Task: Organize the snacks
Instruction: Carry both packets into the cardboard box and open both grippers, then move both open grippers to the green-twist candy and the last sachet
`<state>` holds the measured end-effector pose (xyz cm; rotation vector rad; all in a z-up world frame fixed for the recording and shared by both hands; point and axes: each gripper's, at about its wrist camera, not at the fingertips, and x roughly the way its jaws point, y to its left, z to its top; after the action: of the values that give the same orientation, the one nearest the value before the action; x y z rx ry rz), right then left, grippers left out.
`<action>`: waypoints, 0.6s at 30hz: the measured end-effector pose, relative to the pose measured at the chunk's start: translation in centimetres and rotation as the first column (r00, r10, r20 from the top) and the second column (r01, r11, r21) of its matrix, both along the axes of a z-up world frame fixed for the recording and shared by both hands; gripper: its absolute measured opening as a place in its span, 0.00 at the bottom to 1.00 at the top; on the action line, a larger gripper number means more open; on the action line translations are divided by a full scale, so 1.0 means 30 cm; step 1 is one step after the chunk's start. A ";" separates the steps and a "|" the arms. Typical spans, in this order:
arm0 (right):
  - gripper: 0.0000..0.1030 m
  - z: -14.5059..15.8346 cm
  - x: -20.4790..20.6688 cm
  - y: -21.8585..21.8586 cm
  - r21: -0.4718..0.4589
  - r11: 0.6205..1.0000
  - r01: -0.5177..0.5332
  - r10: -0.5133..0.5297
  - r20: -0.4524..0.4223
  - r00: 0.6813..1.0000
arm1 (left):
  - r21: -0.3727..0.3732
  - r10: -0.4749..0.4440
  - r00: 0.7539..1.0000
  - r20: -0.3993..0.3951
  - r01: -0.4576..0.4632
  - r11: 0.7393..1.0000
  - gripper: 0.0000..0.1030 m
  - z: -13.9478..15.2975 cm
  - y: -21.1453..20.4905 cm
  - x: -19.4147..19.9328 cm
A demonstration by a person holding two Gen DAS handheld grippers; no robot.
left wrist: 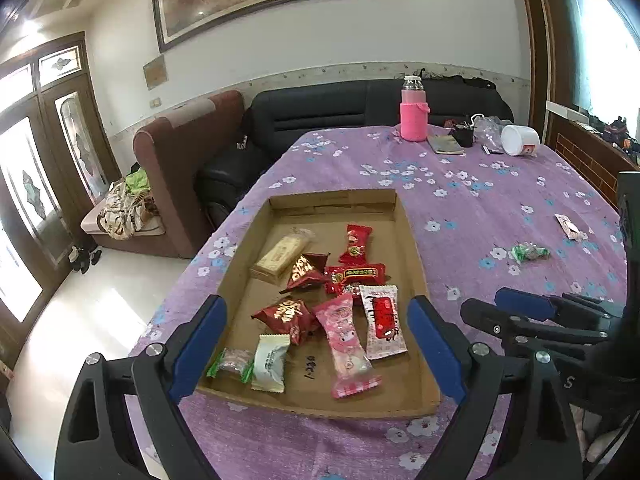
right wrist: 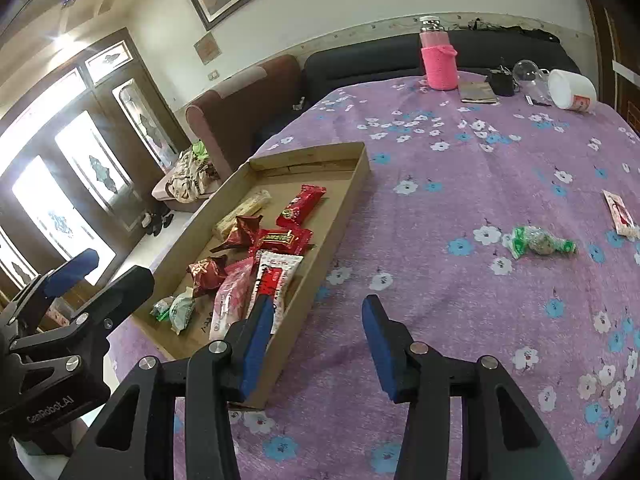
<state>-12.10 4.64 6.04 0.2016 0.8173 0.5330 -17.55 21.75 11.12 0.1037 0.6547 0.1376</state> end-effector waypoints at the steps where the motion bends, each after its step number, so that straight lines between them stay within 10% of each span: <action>1: 0.49 0.000 -0.001 -0.006 0.004 1.000 0.001 -0.001 -0.001 1.000 | 0.003 0.000 1.000 -0.003 0.000 1.000 0.89 -0.002 -0.004 0.002; 18: 0.49 -0.023 0.004 -0.043 0.020 1.000 0.008 -0.008 -0.022 1.000 | 0.013 -0.034 0.999 -0.035 0.035 0.999 0.89 -0.018 -0.044 0.018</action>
<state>-11.98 3.35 5.36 0.2299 0.8326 0.5325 -17.01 20.44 10.57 0.1304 0.6865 0.1072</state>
